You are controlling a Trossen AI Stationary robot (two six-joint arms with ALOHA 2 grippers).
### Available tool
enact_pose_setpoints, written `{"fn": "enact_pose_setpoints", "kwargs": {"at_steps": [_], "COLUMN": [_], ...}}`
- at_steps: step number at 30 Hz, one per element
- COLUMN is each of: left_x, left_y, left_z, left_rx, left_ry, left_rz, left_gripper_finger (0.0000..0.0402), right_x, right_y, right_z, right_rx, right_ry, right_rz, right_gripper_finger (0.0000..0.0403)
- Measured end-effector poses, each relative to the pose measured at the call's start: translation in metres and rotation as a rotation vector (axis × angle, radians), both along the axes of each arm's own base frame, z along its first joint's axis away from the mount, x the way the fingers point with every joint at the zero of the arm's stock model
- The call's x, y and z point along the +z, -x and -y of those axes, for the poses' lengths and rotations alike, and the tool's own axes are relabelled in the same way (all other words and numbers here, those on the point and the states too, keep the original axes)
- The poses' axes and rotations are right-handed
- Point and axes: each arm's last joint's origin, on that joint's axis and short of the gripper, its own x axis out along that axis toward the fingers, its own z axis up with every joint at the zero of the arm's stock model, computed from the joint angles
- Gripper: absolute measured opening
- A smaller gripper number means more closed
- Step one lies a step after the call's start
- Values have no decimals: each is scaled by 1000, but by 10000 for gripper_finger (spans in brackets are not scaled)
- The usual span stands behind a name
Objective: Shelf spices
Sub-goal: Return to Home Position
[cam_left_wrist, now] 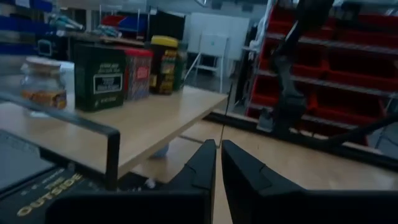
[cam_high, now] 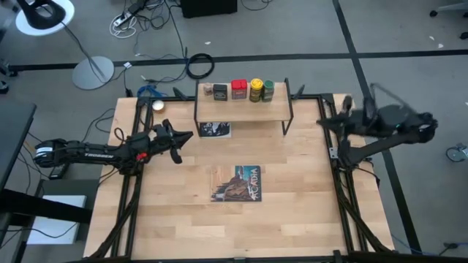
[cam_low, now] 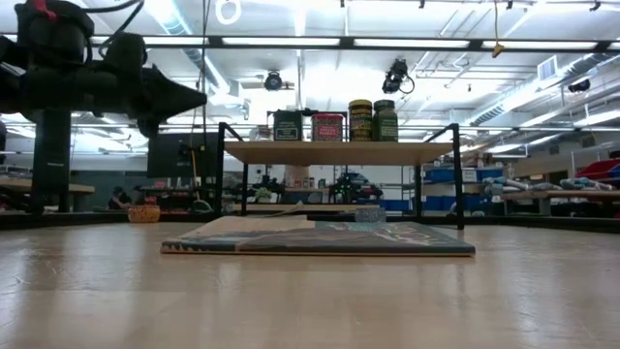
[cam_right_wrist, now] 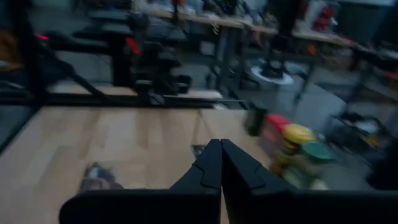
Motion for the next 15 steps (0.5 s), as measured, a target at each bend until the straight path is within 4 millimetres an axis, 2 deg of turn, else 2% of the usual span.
{"fn": "enact_pose_setpoints", "kwargs": {"at_steps": [9,13,15], "left_x": [3,5,5], "left_y": [-1,-1,-1], "left_z": [1,2,2], "left_rx": [-45,-75,-70], "left_ry": [-37,-96,-124], "left_rz": [3,2,-2], "left_gripper_finger": [30,30,30], "right_x": [-119,-153,-166], "right_y": [-26,-36,-38], "right_z": [-13,-20,-21], "right_rx": [237,399,423], "right_ry": [34,39,42], "right_rz": [90,222,262], "right_gripper_finger": [1,1,1]}}
